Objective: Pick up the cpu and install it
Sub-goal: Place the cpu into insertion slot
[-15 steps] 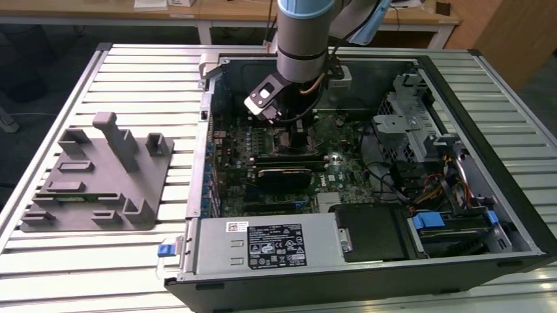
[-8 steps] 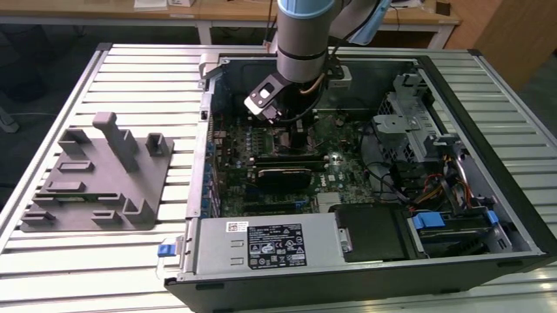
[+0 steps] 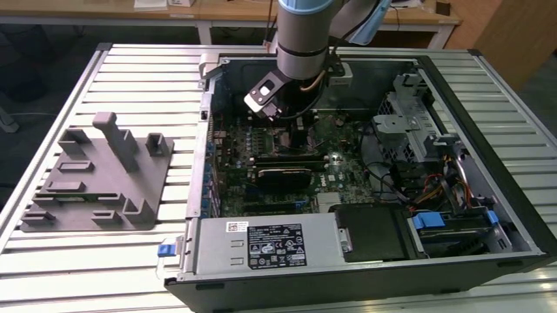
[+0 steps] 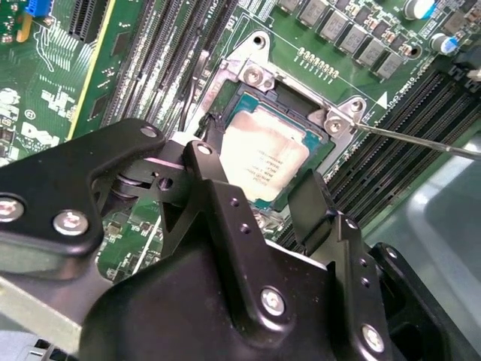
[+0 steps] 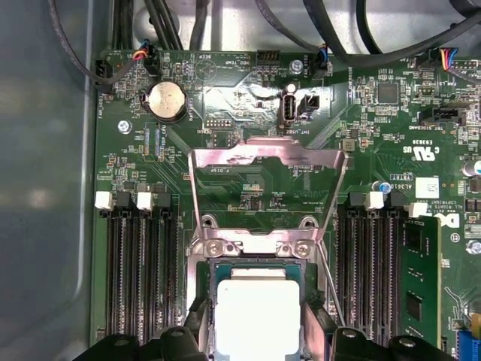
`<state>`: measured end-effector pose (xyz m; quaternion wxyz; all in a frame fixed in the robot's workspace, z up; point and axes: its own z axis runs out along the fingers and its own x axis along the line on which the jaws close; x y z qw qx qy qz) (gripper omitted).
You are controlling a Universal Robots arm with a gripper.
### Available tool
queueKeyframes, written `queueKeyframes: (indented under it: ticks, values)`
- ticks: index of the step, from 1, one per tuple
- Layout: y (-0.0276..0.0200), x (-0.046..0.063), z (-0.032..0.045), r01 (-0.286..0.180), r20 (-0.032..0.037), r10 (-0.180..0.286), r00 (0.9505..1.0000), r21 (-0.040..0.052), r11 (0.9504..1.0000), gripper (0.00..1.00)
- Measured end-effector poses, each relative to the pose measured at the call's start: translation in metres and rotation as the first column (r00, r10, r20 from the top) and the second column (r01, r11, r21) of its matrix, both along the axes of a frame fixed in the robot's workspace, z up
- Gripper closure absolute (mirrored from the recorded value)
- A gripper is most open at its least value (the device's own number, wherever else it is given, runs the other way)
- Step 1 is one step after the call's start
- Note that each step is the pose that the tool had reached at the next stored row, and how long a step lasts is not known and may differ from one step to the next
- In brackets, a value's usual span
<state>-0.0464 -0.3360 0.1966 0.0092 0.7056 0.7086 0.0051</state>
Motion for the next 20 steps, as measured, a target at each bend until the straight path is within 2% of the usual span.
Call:
queueKeyframes:
  ticks: [17,18,19,20]
  values:
    - [0.0000,0.0000,0.0022,0.000,0.0000,0.000,1.0000,0.0001,1.0000,0.38]
    - [0.0000,0.0000,0.0022,0.000,0.0001,0.000,1.0000,0.0001,1.0000,0.40]
    - [0.0000,0.0000,0.0022,0.000,0.0001,0.000,1.0000,0.0001,1.0000,0.46]
    - [0.0000,0.0000,0.0023,0.000,0.0000,0.000,1.0000,0.0001,1.0000,0.46]
